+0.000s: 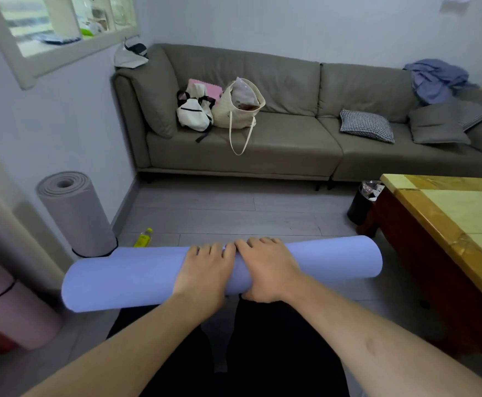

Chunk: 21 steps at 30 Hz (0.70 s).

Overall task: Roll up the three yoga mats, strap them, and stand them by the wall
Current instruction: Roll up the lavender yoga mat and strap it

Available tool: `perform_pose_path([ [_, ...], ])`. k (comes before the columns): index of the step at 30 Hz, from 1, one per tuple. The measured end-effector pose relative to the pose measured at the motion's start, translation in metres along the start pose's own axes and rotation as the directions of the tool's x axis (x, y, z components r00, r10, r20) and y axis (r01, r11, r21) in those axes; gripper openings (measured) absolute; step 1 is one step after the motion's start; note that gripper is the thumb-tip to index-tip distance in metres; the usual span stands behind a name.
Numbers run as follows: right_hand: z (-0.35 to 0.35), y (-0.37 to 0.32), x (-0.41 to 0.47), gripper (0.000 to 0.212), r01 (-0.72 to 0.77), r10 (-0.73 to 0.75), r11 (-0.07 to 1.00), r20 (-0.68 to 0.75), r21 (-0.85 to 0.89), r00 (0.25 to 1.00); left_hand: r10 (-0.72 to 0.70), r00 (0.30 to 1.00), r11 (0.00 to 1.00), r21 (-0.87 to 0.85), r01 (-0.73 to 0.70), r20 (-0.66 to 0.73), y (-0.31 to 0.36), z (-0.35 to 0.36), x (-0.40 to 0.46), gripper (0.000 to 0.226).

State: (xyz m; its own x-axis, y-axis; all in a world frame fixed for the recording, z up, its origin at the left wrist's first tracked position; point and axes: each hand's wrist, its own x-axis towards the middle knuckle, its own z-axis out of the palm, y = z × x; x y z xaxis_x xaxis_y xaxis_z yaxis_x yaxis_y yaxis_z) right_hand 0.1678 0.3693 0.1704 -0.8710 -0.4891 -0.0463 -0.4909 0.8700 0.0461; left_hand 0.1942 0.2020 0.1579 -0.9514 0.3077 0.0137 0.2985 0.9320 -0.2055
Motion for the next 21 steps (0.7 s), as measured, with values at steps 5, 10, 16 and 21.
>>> perform_pose_path([
  [5, 0.011, 0.004, -0.008, 0.089, 0.003, -0.006, 0.999, -0.069, -0.035, 0.998, 0.03, 0.991, 0.985, -0.17, -0.007, 0.129, -0.016, -0.014, 0.013, 0.071],
  [10, 0.015, 0.004, -0.004, 0.083, -0.025, 0.017, 0.998, -0.126, -0.058, 0.992, 0.074, 0.962, 0.973, -0.23, -0.012, 0.262, -0.029, -0.026, 0.029, 0.068],
  [16, -0.018, -0.001, 0.005, 0.064, 0.016, -0.016, 1.0, 0.011, 0.014, 1.0, 0.156, 0.897, 0.948, -0.317, -0.019, 0.413, -0.05, -0.033, 0.036, 0.061],
  [21, -0.034, -0.01, -0.001, 0.071, 0.02, -0.035, 0.996, 0.162, 0.092, 0.986, 0.232, 0.817, 0.939, -0.34, -0.047, 0.529, -0.052, -0.019, 0.026, 0.069],
])
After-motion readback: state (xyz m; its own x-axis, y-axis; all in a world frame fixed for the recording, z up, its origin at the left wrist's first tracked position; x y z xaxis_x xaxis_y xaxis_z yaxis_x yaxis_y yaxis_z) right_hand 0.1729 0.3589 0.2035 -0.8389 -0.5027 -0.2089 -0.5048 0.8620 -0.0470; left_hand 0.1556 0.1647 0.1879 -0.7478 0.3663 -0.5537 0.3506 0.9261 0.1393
